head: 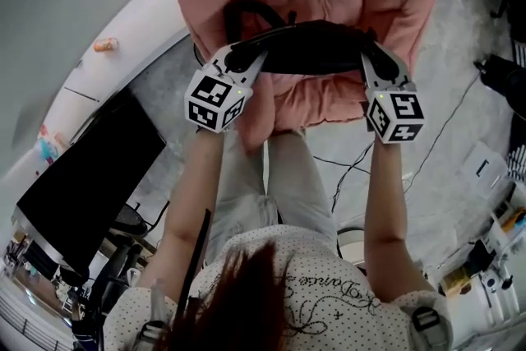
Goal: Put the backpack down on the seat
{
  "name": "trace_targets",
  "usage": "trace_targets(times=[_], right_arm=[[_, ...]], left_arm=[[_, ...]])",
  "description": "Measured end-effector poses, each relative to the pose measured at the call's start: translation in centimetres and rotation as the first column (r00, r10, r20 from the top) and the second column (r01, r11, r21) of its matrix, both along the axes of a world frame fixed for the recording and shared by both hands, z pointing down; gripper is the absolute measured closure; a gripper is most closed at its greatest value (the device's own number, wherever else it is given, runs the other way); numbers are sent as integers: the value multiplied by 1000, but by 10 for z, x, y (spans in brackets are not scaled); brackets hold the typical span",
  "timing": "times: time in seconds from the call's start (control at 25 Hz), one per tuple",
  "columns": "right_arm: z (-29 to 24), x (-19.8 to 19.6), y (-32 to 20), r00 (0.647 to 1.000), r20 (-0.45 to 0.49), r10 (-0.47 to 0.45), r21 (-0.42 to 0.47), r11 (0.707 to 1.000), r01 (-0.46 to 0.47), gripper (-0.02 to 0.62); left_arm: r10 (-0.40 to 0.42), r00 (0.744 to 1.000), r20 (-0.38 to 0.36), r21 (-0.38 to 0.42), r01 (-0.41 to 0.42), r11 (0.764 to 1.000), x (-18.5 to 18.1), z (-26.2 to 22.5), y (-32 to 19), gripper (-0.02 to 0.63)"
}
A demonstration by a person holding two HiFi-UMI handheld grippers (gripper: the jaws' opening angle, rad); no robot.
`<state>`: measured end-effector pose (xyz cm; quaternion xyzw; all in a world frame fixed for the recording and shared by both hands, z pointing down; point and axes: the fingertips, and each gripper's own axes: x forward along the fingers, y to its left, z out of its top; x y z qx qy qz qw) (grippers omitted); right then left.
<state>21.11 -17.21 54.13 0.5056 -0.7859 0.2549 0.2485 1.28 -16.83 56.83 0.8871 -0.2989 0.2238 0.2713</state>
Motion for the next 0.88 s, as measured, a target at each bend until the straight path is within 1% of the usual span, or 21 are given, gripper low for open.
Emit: trace_targets(times=[0.16,0.36,0.44,0.56,0.68,0.8,0.88], right_arm=[[37,5,6,1000,-17,-8,-70,998,7,522],[77,10,14,997,-60,-45,-154,987,36,515],[95,15,14,996,-65,-64,-204,978,50,514],[126,23,16,992,-62,-109,-311,947,84,511],[156,24,18,988,-77,-136,-371,923,99,509],[181,31,18,992,-66,-104,-396,915,69,504],[194,35,16,994,-66,-85,-402,914,51,500]], left_arm=[[8,1000,21,-62,-7,998,6,37,16,568],[-8,1000,1,-172,8,985,12,81,38,568],[-6,1000,1,-215,6,977,18,98,45,569],[-12,999,36,-268,21,963,26,128,50,568],[-34,998,62,-291,50,955,27,152,53,568],[-30,998,60,-282,46,958,32,161,54,566],[-36,998,52,-293,50,955,35,166,53,566]])
